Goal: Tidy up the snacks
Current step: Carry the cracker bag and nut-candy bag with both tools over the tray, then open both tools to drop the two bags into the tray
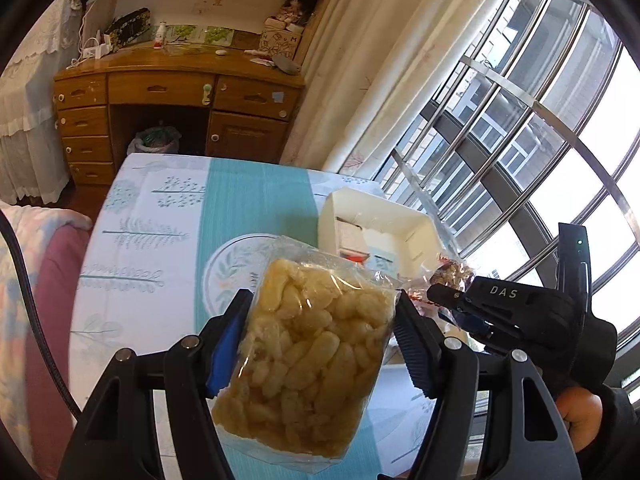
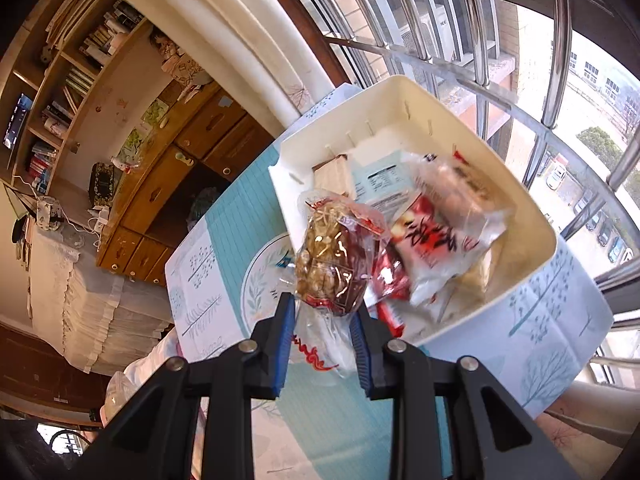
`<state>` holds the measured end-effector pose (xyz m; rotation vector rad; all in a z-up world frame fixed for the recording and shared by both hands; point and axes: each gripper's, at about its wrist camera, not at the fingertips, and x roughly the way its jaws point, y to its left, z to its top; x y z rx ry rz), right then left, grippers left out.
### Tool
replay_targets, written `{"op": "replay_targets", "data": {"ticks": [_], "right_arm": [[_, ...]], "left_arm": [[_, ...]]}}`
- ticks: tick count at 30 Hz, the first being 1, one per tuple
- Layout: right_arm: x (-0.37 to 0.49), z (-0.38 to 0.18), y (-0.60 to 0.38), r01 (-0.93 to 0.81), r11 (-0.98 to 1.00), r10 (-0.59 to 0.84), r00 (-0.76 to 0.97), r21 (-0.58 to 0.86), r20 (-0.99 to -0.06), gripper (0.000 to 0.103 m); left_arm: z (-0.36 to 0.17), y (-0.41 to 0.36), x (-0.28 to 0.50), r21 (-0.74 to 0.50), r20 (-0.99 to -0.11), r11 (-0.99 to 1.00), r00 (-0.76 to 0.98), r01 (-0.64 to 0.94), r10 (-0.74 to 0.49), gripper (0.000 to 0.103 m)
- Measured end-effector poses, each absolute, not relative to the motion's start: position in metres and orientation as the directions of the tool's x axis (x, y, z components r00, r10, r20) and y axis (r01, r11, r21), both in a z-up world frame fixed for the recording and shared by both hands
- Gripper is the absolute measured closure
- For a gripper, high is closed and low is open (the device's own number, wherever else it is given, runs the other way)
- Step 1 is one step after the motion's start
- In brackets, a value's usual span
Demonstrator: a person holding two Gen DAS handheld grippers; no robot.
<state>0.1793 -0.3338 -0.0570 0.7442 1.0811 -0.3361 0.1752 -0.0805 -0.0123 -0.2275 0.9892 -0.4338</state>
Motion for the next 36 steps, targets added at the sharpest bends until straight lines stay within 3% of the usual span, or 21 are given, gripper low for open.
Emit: {"op": "replay_targets", "data": {"ticks": [21, 24, 25, 26, 28, 36], "right_arm": [[0.227, -0.102, -0.440, 0.554, 0.755, 0.195, 0.322, 0.351, -0.927, 0.075], [0.229, -0.104, -0.447, 0.549, 0.755, 0.208, 0.318, 0.358, -0.925, 0.073], [0.230, -0.105, -0.449, 0.550, 0.751, 0.213, 0.320, 0.364, -0.923, 0.073], [0.230, -0.106, -0.451, 0.554, 0.749, 0.214, 0.317, 0.364, -0.924, 0.066], [0.230, -0.109, -0.454, 0.567, 0.741, 0.214, 0.310, 0.360, -0.926, 0.049], [0.225, -0.106, -0.454, 0.566, 0.725, 0.228, 0.341, 0.393, -0.912, 0.047]], "left_arm": [[-0.052, -0.233, 0.240, -0.377, -0.803, 0.885, 0.379, 0.273, -0.459, 0.035], [-0.056, -0.240, 0.244, -0.378, -0.810, 0.886, 0.369, 0.267, -0.456, 0.032], [-0.057, -0.240, 0.244, -0.385, -0.808, 0.884, 0.365, 0.267, -0.462, 0.025], [-0.058, -0.240, 0.245, -0.394, -0.805, 0.880, 0.363, 0.264, -0.470, 0.020], [-0.057, -0.238, 0.244, -0.404, -0.799, 0.878, 0.369, 0.256, -0.475, 0.019], [-0.051, -0.216, 0.233, -0.392, -0.812, 0.902, 0.392, 0.183, -0.432, 0.014]]}}
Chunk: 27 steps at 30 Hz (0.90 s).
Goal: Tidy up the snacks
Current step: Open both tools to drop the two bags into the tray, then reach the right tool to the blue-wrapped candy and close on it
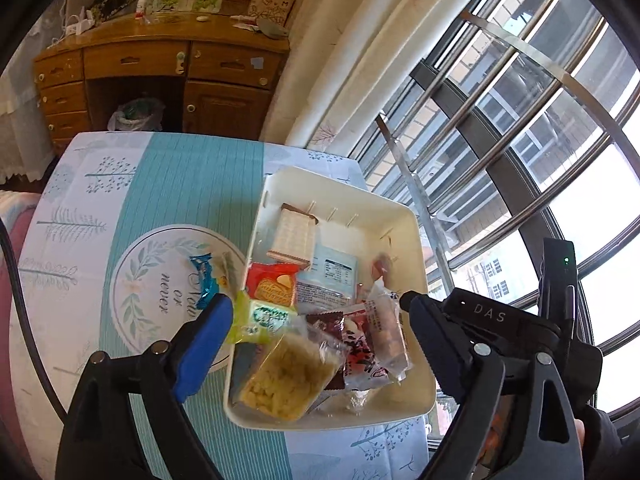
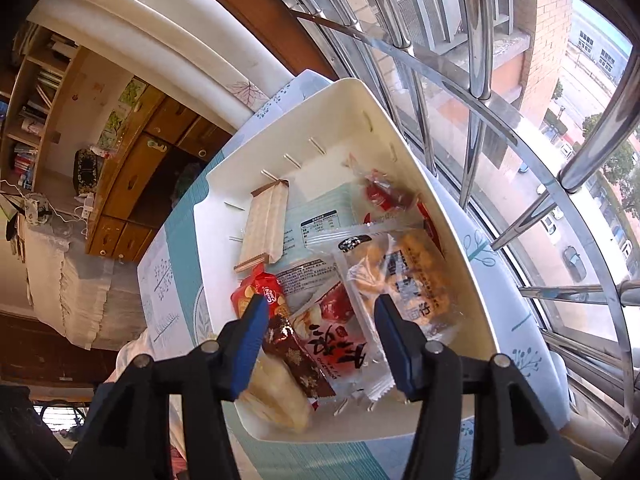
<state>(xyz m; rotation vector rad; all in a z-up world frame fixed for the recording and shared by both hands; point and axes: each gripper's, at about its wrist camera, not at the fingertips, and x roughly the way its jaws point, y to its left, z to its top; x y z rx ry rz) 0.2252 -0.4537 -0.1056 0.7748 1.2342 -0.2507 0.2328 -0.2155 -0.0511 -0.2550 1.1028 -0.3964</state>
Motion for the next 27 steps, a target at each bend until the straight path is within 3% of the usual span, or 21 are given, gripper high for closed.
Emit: {"op": "replay_targets", "data": {"ticks": [17, 27], "right_arm": [[0.233, -0.105, -0.422, 0.509, 0.722, 0.313, 0.363, 0.468, -0.878, 0.047], [0.246, -0.099, -0.394, 0.407, 0.832, 0.231, 0.363, 0.377, -0.903, 0.047]], "left_arm": [[-0.037, -0.124, 0.185, -0.321, -0.847, 0.947, 0.444, 0.014, -0.294, 0.014], [-0.056, -0.062, 0.169, -0.268, -0.891, 0.959, 0.401, -0.087, -0.213, 0.014]]}}
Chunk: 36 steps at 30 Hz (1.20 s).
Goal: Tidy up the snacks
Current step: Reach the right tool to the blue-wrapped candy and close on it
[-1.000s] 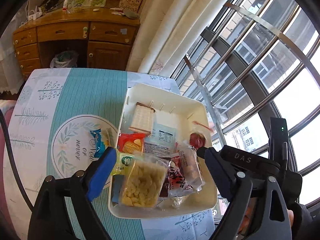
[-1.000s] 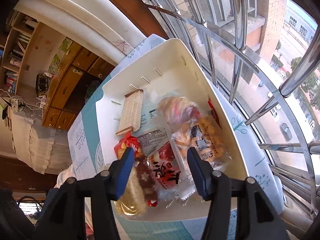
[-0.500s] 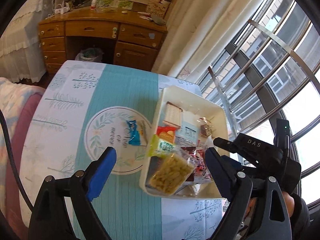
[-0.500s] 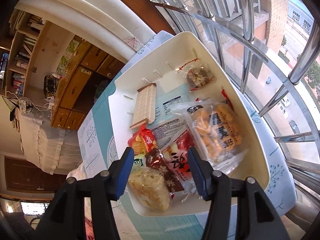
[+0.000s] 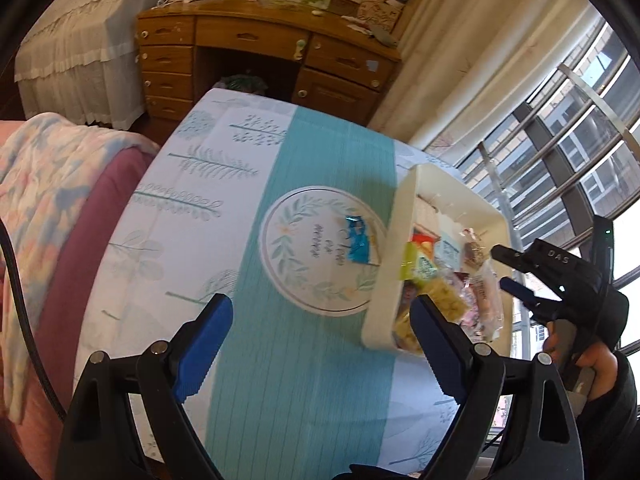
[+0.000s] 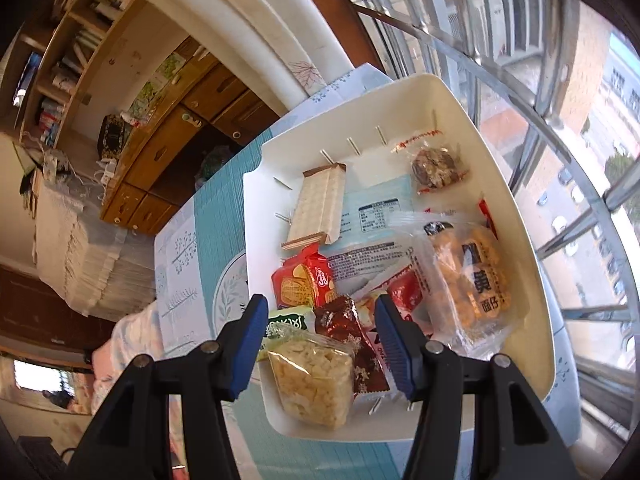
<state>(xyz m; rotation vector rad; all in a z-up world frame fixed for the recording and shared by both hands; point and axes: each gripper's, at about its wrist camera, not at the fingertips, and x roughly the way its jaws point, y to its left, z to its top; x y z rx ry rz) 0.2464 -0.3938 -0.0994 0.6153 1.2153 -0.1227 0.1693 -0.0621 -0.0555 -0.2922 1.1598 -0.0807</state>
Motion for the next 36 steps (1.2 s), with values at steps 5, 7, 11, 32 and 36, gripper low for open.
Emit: {"op": "replay_targets", "data": {"ticks": [5, 7, 11, 32, 36], "right_arm": [[0.254, -0.087, -0.362, 0.333, 0.899, 0.158, 0.356, 0.283, -0.921, 0.047], [0.258, -0.083, -0.346, 0.283, 0.929, 0.129, 0.358, 0.239, -0.925, 0.047], [0.268, -0.080, -0.308, 0.166, 0.978, 0.066, 0.344, 0.130, -0.937, 0.047], [0.338, -0.177, -0.169, -0.204, 0.963, -0.161, 0.093, -0.177, -0.983, 0.047], [0.347, -0.212, -0.160, -0.260, 0.942, -0.222, -0.017, -0.210, -0.975, 0.047]], "left_arm": [[-0.067, -0.037, 0.180, -0.251, -0.913, 0.963, 0.356, -0.102, -0.200, 0.014], [-0.073, -0.029, 0.185, -0.252, -0.918, 0.963, 0.337, -0.092, -0.208, 0.014], [-0.082, -0.019, 0.196, -0.250, -0.925, 0.966, 0.309, -0.059, -0.221, 0.014], [-0.151, 0.031, 0.237, -0.157, -0.971, 0.987, 0.177, 0.029, -0.160, 0.014], [-0.159, 0.035, 0.240, -0.140, -0.974, 0.989, 0.172, 0.057, -0.148, 0.014]]}}
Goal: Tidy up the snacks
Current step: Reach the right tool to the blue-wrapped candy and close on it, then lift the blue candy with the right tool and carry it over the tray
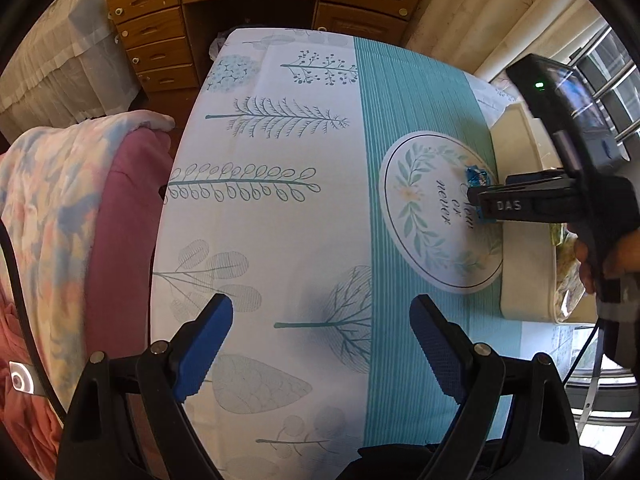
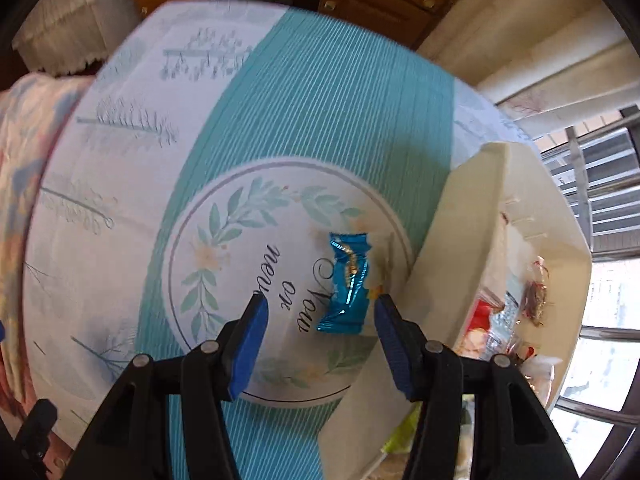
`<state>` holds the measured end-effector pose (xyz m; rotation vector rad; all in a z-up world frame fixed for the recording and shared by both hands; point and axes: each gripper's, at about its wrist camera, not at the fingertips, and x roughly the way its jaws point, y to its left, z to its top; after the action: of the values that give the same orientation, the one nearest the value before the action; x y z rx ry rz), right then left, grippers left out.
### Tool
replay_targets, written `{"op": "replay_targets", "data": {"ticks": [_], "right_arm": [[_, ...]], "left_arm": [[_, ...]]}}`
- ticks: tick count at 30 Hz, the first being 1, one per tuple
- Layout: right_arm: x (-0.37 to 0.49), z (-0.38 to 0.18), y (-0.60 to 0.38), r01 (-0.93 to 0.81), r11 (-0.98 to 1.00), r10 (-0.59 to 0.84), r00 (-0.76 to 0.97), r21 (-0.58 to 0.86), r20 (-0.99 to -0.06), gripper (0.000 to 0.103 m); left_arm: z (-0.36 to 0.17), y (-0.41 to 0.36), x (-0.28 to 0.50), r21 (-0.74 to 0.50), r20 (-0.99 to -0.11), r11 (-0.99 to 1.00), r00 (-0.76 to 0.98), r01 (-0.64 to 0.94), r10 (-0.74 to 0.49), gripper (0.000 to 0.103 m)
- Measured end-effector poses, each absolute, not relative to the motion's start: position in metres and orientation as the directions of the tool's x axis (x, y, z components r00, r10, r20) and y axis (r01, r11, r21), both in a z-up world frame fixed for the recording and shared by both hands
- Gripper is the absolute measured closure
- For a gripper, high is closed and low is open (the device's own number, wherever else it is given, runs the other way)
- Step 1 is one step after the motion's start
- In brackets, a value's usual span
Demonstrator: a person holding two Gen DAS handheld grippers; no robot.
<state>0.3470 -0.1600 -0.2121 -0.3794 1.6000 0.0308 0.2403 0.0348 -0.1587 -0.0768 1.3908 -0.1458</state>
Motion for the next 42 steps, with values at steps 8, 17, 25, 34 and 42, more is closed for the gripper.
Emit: {"op": "replay_targets", "data": {"ticks": [8, 17, 25, 34, 42], "right_arm": [[0.355, -0.243, -0.168, -0.252, 0.926, -0.316, -0.105, -0.282, -0.943, 0.048], [0.356, -0.251, -0.160, -0.315, 0.900, -0.349, -0.111, -0.300, -0.931, 0.048], [0.366, -0.250, -0.171, -0.320, 0.908, -0.327, -0.135, -0.271, -0.935, 0.048], [0.372, -0.249, -0.183, -0.358, 0.875, -0.388, -0.113, -0.327, -0.915, 0.075], [0.369, -0.243, -0.190, -0.354, 0.879, -0.374, -0.091, -0.321, -0.923, 0.078]], "left_arm": [[-0.167, 0.043, 0.246, -0.098, -0.976, 0.993, 0.187, 0.068, -0.110, 0.014], [-0.169, 0.049, 0.247, -0.097, -0.976, 0.993, 0.190, 0.062, -0.107, 0.014], [-0.169, 0.050, 0.246, -0.097, -0.976, 0.994, 0.190, 0.055, -0.106, 0.014], [-0.161, 0.052, 0.244, -0.092, -0.973, 0.994, 0.207, 0.050, -0.101, 0.014], [-0.150, 0.051, 0.236, -0.083, -0.971, 0.995, 0.220, 0.046, -0.091, 0.014]]}}
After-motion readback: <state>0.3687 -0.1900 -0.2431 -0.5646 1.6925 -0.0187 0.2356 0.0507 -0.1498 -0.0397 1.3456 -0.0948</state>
